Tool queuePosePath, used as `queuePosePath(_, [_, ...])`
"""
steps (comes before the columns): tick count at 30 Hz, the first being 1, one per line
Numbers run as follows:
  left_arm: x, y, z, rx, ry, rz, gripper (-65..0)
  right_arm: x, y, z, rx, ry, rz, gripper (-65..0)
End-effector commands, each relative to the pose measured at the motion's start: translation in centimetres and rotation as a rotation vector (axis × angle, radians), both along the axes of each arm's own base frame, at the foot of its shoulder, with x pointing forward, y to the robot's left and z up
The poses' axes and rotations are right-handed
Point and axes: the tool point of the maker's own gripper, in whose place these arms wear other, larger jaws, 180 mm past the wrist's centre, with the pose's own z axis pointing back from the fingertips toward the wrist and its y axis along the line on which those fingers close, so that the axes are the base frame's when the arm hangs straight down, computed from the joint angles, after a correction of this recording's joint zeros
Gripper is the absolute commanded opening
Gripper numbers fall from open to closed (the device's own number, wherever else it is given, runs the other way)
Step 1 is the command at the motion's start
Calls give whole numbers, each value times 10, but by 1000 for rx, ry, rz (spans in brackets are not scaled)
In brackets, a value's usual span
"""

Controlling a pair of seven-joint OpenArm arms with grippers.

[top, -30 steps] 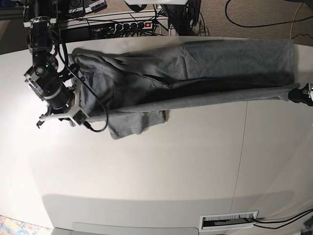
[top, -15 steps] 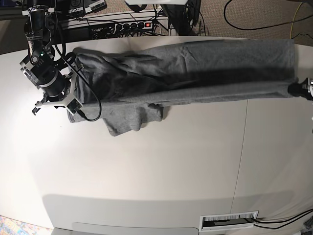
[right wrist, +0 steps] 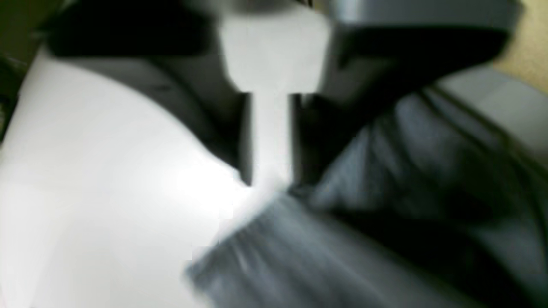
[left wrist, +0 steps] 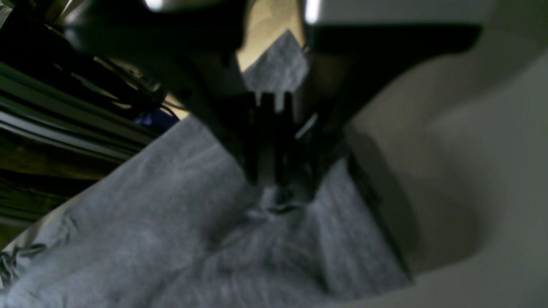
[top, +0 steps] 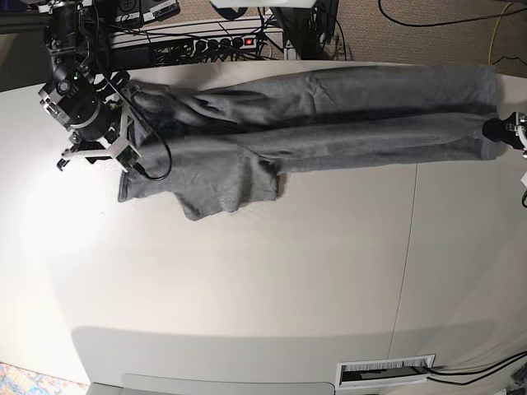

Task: Fold the T-shirt properly
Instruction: 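Pull the bunched shirt end with the right gripper to straighten the strip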

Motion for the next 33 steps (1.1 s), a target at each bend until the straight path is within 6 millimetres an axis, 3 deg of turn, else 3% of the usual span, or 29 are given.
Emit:
queuePosePath(1, [7,12,15,26,-28,1,-650,8,-2,11,-5,-41,7,-407])
queuePosePath(3, [7,12,15,26,-28,1,-650,10,0,13,13,-52,11,-406])
queuePosePath(6, [7,12,15,25,-28,1,-593,13,12,19,117,-68,14,-407])
queuePosePath(10, [7,12,15,25,-28,1,-585,20,52,37,402,-129,77,-409])
queuePosePath(15, [8,12,15,25,-29,1,-585,33,77,50,527,-224,89,-538])
queuePosePath(19, [7,12,15,25,-29,1,-585,62,78,59,582,-339,49,-545])
queuePosePath(24, [7,12,15,25,-28,0,-585,106,71,44,686,-345,-59,-545])
queuePosePath(29, [7,12,15,25,-28,0,-585,135,72,10,785,-269,-164,-535])
queuePosePath(33, [7,12,15,25,-28,0,-585,145,77,-14,818,-193,-200,-428])
